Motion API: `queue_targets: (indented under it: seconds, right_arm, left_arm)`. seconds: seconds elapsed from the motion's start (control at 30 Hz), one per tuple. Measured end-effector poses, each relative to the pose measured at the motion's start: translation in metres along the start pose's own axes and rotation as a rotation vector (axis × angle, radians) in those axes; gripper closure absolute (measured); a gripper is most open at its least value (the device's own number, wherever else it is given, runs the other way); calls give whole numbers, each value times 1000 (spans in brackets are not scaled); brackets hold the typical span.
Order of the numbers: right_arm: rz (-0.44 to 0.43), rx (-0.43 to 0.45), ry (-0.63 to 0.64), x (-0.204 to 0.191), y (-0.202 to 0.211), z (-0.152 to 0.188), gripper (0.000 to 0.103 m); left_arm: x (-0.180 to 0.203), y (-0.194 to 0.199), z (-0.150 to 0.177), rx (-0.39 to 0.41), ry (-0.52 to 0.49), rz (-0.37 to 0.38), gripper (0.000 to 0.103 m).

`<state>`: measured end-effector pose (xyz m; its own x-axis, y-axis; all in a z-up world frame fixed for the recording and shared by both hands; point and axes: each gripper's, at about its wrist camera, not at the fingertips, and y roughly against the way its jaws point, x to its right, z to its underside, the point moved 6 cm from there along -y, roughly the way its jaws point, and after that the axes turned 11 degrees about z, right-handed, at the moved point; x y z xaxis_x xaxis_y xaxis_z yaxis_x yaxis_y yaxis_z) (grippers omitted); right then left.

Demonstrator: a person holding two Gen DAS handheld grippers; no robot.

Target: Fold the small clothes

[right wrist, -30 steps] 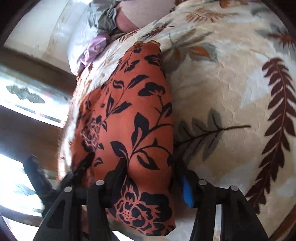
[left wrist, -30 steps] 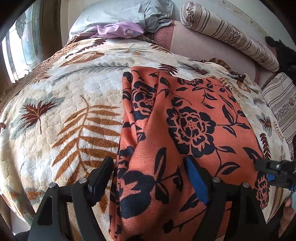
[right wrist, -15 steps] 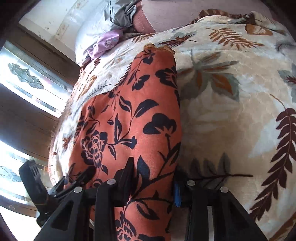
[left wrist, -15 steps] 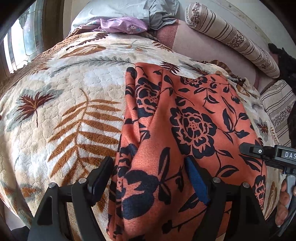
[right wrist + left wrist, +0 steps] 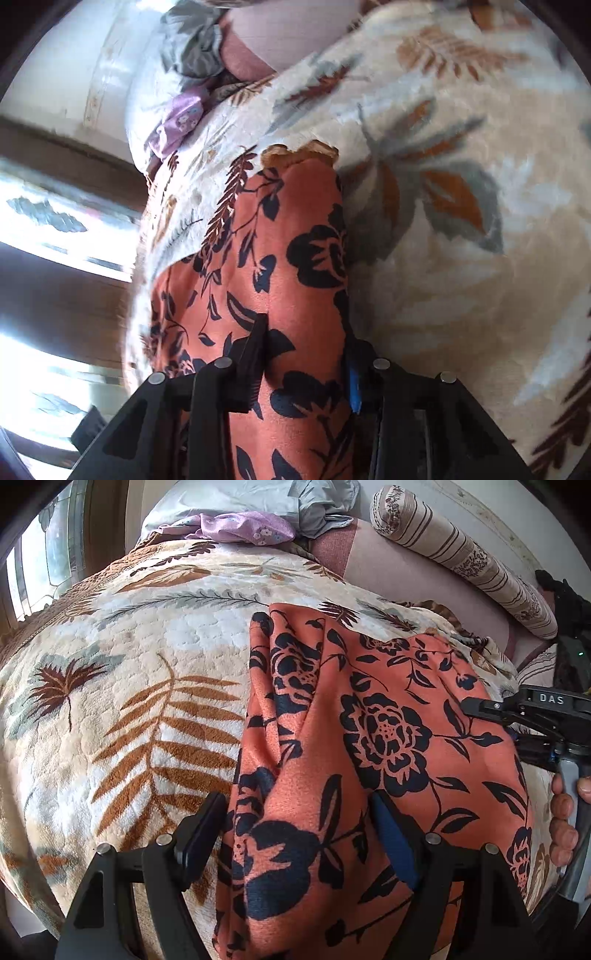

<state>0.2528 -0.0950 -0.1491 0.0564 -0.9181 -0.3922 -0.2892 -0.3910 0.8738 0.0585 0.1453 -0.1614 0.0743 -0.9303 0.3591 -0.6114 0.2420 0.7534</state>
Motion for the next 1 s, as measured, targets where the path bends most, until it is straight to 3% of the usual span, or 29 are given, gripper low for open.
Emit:
queue_targets:
  seconds: [0.07,0.13,0.2,0.33,0.43,0.5,0.53,0.57,0.67,0.7,0.8,0.9,1.0]
  right_arm:
    - [91,90,78,-12,16,6,68]
    - [154,54,82,-2,0,11,59]
    - [120,48,8,9,4,14,48]
    - [183,159,64,0,52,28,47]
    - [88,197,111,-27,82,50,47]
    - [-8,178,121,-41,89,65,44]
    - [-50,153,132,-48,86,72,42]
    - [-68,131,146,-53,77,77,36]
    - [-36,-3,129,-44,31,98,34]
    - [-48,45,123,-44,36,99,34]
    - [-93,39,85,-40,38,97,34]
    - [-133,25,61,-36,37,96,34]
    - [-136,31,73,-38,37,98,34]
  left_arm:
    - [0,-1,0,-1,3,-4,20]
    - [1,-2,-1,0,-2,-8,20]
    - [1,0,-1,7,-1,-1,20]
    - [10,28,-3,79,-15,54,30]
    - [19,59,3,123,-26,86,30]
    - [10,63,18,91,26,76,30]
    - [2,53,28,32,56,55,34]
    - [-8,36,41,-57,100,58,50]
    - [-14,44,40,-43,152,100,57]
    - [-11,52,36,-23,147,114,57]
    - [-9,74,20,41,153,151,56]
    - [-6,78,-16,86,131,169,42]
    - [-10,35,-46,-1,124,153,41]
